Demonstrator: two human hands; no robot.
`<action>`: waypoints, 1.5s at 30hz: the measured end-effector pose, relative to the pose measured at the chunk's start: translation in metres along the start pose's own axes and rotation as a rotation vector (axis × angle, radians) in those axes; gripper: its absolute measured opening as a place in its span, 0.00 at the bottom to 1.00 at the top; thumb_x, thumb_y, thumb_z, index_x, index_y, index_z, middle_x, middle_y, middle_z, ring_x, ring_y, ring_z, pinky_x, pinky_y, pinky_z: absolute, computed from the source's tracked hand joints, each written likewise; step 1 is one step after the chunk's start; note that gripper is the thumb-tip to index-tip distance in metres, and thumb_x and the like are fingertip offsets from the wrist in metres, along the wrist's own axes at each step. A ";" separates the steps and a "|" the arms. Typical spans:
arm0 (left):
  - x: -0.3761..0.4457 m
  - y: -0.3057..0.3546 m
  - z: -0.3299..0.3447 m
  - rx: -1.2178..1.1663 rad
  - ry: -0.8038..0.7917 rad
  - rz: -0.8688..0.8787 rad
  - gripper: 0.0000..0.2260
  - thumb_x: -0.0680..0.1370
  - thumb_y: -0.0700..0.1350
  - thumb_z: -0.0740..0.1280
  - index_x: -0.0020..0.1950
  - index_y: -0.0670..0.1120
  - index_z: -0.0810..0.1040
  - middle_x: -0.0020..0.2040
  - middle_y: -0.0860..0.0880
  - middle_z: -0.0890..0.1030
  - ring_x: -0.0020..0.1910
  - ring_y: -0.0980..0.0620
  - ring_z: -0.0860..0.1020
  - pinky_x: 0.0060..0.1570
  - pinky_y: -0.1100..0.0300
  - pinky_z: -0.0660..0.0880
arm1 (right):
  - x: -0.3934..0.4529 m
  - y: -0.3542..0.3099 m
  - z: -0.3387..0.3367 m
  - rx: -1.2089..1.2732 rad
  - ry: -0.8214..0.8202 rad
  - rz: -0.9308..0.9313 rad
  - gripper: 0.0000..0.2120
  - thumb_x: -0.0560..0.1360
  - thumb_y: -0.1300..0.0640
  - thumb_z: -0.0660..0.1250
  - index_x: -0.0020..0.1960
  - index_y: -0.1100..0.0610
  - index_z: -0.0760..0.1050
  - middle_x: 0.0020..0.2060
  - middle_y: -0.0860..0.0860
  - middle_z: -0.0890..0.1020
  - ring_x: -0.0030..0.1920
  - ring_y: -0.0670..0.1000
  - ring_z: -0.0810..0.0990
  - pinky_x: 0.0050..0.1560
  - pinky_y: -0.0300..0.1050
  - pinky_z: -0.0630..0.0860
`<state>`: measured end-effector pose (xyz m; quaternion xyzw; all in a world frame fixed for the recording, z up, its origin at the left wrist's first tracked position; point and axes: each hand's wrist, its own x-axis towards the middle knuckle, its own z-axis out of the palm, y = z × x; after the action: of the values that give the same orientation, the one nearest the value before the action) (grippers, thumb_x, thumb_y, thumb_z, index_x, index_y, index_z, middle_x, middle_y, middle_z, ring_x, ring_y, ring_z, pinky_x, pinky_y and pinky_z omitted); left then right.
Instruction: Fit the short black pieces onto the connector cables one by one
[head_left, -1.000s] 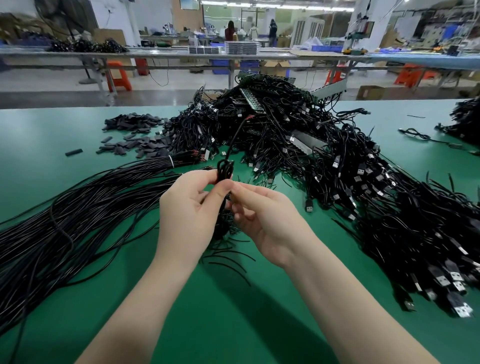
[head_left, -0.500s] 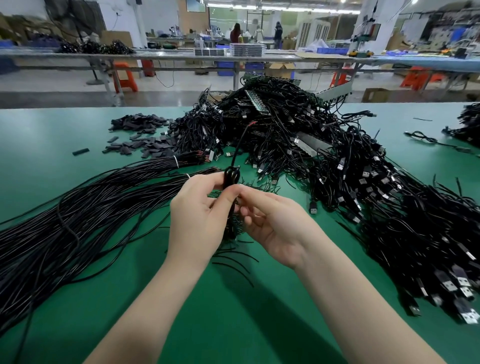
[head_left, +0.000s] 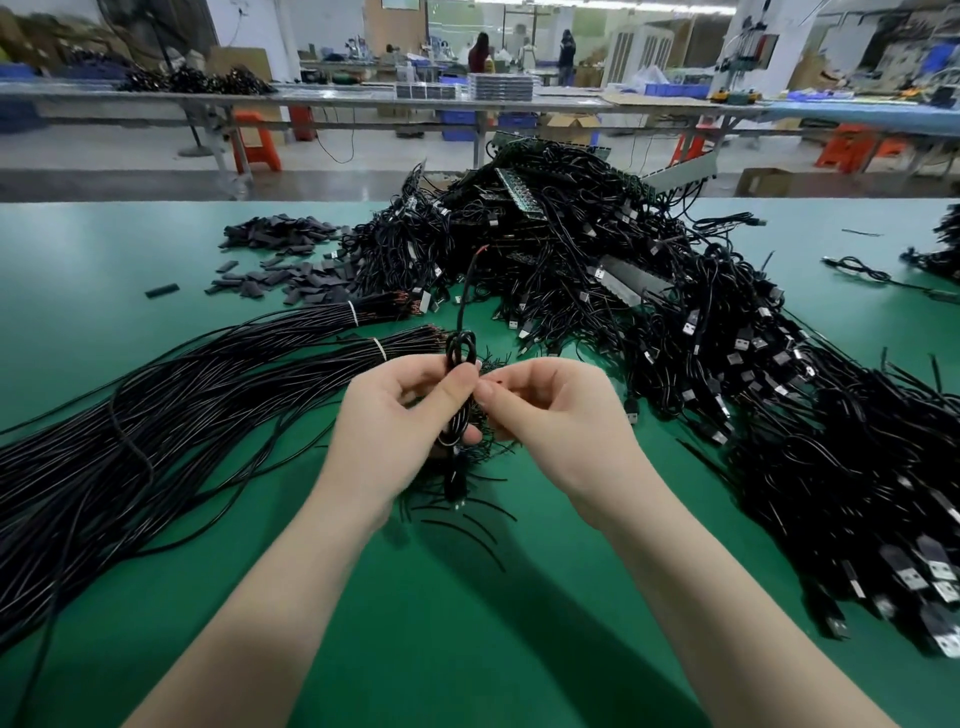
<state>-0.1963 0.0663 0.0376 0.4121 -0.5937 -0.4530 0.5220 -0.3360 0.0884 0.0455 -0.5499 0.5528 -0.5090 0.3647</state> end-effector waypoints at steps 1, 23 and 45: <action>0.000 0.001 -0.001 -0.039 -0.019 -0.062 0.06 0.72 0.52 0.72 0.42 0.51 0.85 0.38 0.50 0.85 0.29 0.53 0.82 0.27 0.65 0.75 | 0.001 0.000 0.000 -0.059 0.024 -0.051 0.05 0.74 0.58 0.72 0.38 0.54 0.81 0.30 0.52 0.80 0.32 0.49 0.74 0.37 0.52 0.76; -0.001 0.022 -0.005 -0.524 -0.210 -0.291 0.09 0.65 0.54 0.70 0.39 0.54 0.87 0.35 0.57 0.81 0.24 0.61 0.75 0.22 0.69 0.69 | -0.006 -0.018 -0.010 0.422 -0.158 -0.237 0.07 0.67 0.64 0.74 0.40 0.55 0.78 0.35 0.47 0.83 0.36 0.44 0.80 0.41 0.35 0.77; -0.001 0.019 -0.009 -0.126 -0.151 0.081 0.07 0.68 0.54 0.74 0.45 0.57 0.87 0.45 0.52 0.86 0.44 0.54 0.84 0.44 0.62 0.80 | -0.009 -0.023 -0.019 0.493 -0.336 0.372 0.03 0.63 0.56 0.74 0.36 0.55 0.85 0.34 0.50 0.84 0.30 0.43 0.78 0.32 0.33 0.76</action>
<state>-0.1876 0.0713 0.0558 0.3187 -0.6181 -0.4975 0.5185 -0.3476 0.1027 0.0700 -0.4111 0.4362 -0.4547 0.6588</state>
